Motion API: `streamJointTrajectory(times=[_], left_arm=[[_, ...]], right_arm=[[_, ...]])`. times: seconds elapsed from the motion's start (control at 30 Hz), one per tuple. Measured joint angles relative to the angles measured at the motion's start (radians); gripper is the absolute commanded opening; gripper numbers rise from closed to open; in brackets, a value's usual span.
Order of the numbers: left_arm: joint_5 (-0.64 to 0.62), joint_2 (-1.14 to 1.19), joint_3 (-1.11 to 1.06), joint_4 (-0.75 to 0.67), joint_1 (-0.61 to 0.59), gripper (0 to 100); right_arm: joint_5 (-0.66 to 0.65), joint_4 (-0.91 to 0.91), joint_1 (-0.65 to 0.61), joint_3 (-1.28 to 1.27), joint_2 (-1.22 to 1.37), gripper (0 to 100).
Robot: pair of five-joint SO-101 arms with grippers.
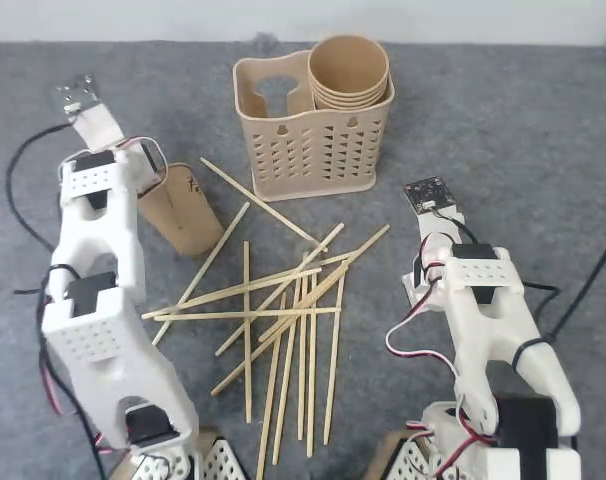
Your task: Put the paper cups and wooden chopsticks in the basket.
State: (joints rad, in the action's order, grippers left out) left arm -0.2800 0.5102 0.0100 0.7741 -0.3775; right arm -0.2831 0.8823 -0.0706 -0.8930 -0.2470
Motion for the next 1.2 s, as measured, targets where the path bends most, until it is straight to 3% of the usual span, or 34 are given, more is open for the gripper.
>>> streamJointTrajectory(times=[0.2, 0.4, 0.57, 0.87, 1.07, 1.2], left_arm=[[0.002, -0.029, 0.048, 0.253, -0.002, 1], [0.196, -0.143, 0.049, 0.626, 0.064, 1], [0.235, -0.212, 0.048, 0.862, 0.129, 1], [0.304, -0.427, -0.242, 0.855, 0.264, 1], [0.308, -0.749, -0.382, 0.770, 0.350, 1], [0.247, -0.961, -0.534, 0.647, 0.417, 1]], right_arm=[[0.000, 0.000, 0.000, 0.000, 0.000, 0.8], [0.000, 0.000, 0.000, 0.000, 0.000, 0.8], [0.000, 0.000, 0.002, 0.000, 0.000, 0.8], [0.000, 0.000, 0.000, 0.000, 0.000, 0.8], [0.000, 0.000, 0.002, 0.000, 0.000, 0.8], [0.000, 0.000, 0.000, 0.000, 0.000, 0.8]])
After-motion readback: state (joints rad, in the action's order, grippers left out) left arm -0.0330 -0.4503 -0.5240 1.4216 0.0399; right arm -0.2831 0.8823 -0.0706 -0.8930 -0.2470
